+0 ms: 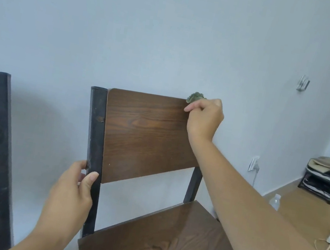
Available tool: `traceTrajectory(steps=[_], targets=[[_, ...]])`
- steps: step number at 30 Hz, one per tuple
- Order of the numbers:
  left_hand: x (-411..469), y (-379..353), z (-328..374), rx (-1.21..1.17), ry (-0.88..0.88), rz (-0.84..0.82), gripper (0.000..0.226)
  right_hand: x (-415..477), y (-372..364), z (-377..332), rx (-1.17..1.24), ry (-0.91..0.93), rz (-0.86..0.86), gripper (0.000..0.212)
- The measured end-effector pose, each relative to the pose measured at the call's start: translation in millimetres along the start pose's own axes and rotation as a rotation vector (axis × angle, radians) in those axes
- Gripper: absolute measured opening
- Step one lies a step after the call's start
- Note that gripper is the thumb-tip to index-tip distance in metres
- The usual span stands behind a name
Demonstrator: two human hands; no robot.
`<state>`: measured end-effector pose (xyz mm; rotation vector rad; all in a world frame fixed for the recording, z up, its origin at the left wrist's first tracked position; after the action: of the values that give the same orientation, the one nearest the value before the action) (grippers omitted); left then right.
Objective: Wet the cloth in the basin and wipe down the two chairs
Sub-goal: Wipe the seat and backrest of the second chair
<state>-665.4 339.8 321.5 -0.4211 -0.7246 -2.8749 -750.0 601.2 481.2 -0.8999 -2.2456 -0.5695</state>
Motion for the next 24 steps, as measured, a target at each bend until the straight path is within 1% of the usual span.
traceTrajectory(steps=[2, 4, 7, 8, 10, 13, 14, 15, 16, 19, 20, 21, 22, 24], targets=[[1.7, 0.6, 0.4, 0.024, 0.005, -0.009, 0.029, -31.8, -10.9, -13.4, -0.012, 0.153, -0.099, 0.041], [1.5, 1.5, 0.4, 0.028, 0.004, -0.008, 0.029, -90.3, -27.9, -13.3, -0.084, 0.329, -0.273, 0.034], [2.7, 3.5, -0.6, 0.037, -0.037, 0.013, 0.027, -178.0, -45.1, -8.8, -0.171, 0.617, -0.528, 0.03], [3.3, 4.7, -1.2, 0.035, -0.049, 0.014, 0.025, -194.1, -49.4, -6.2, -0.186, 0.691, -0.58, 0.029], [4.5, 6.9, -3.0, 0.03, -0.056, 0.004, 0.023, -204.4, -53.8, -1.8, -0.229, 0.8, -0.621, 0.028], [4.4, 6.1, -6.1, 0.044, -0.056, -0.01, 0.026, -198.6, -45.9, 4.9, -0.324, 0.885, -0.689, 0.026], [3.5, 5.6, -4.8, 0.049, -0.052, -0.015, 0.029, -195.7, -39.7, 13.1, -0.356, 0.87, -0.698, 0.024], [2.6, 5.4, -3.7, 0.053, -0.045, -0.022, 0.031, -190.2, -31.7, 22.7, -0.377, 0.8, -0.686, 0.024], [2.3, 5.1, -2.5, 0.052, -0.041, -0.031, 0.031, -180.5, -22.7, 35.6, -0.368, 0.684, -0.633, 0.024], [0.8, 8.2, 0.2, 0.043, -0.041, -0.053, 0.03, -132.1, 6.9, 80.1, -0.321, 0.177, -0.385, 0.02], [1.6, 9.1, 0.5, 0.045, -0.046, -0.051, 0.031, -114.1, 14.1, 91.5, -0.336, 0.033, -0.328, 0.022], [2.5, 9.4, 0.6, 0.048, -0.049, -0.049, 0.032, -98.9, 17.3, 98.6, -0.383, -0.035, -0.295, 0.028], [2.9, 9.1, 0.2, 0.053, -0.05, -0.049, 0.034, -87.8, 19.7, 103.3, -0.375, -0.085, -0.261, 0.033], [3.3, 8.2, 0.6, 0.055, -0.046, -0.053, 0.035, -78.2, 20.5, 105.2, -0.428, -0.097, -0.214, 0.034]])
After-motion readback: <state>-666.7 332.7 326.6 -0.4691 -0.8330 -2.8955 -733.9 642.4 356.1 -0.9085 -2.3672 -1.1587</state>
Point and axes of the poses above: each hand's wrist, its own x-axis towards the middle knuckle, its own y-axis out of the back of the hand, z = x × y, the point moved 3 cm from there along x, towards the middle knuckle, and after that the axes turned 10 degrees about -z, right-handed, at the moved point
